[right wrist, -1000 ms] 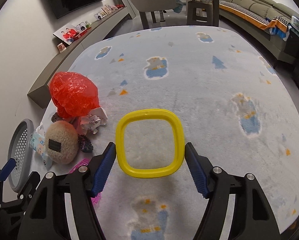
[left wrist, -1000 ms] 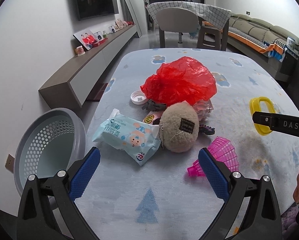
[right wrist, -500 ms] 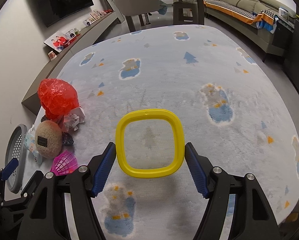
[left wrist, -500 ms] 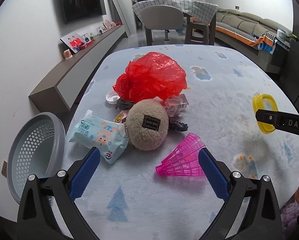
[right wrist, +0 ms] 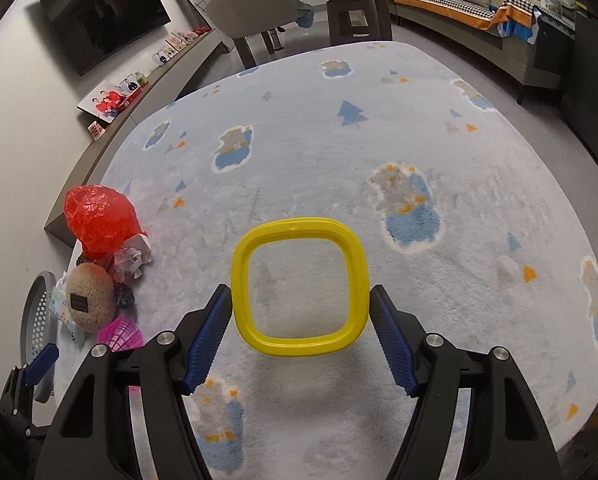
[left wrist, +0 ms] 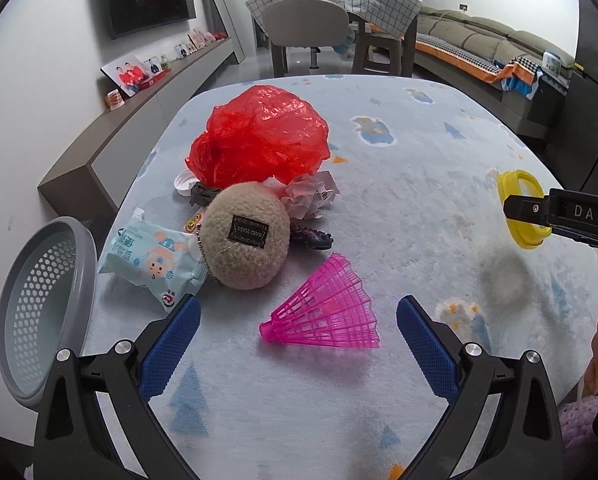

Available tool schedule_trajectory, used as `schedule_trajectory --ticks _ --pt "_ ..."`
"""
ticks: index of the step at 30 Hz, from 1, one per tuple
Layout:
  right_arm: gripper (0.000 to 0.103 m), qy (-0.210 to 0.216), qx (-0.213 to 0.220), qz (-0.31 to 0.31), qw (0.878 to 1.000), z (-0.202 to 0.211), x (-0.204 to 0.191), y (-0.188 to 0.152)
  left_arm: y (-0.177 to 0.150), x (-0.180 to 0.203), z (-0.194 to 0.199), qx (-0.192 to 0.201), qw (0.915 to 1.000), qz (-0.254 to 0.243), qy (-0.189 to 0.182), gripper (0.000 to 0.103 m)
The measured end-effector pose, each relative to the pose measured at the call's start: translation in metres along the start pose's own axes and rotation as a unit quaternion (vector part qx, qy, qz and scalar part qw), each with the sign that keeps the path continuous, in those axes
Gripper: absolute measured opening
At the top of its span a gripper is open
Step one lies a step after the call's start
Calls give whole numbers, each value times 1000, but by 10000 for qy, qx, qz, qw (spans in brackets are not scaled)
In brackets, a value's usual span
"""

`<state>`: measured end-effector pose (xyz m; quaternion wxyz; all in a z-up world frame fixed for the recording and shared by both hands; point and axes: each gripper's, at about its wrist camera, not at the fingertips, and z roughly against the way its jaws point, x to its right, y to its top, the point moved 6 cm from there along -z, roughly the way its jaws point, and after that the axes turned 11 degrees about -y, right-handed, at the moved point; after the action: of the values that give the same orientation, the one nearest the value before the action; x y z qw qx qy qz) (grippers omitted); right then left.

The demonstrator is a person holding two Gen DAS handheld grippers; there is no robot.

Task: Collect trash
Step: 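Lift the yellow lid with the right tool while the left tool reaches the pink shuttlecock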

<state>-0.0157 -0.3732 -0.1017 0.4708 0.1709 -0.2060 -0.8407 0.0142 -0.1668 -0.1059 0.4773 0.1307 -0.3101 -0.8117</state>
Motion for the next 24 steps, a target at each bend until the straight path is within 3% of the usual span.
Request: schedule_trajectory --ticks 8,16,24 --pt "68 132 10 58 9999 3 -6 0 -5 3 -22 -257 9996 15 112 97" --pt "68 161 -16 150 9998 1 -11 -2 -8 -11 -36 -489 9979 408 143 97" --pt "68 134 -49 168 9998 -2 -12 -4 -11 -13 -46 -583 9968 496 216 97"
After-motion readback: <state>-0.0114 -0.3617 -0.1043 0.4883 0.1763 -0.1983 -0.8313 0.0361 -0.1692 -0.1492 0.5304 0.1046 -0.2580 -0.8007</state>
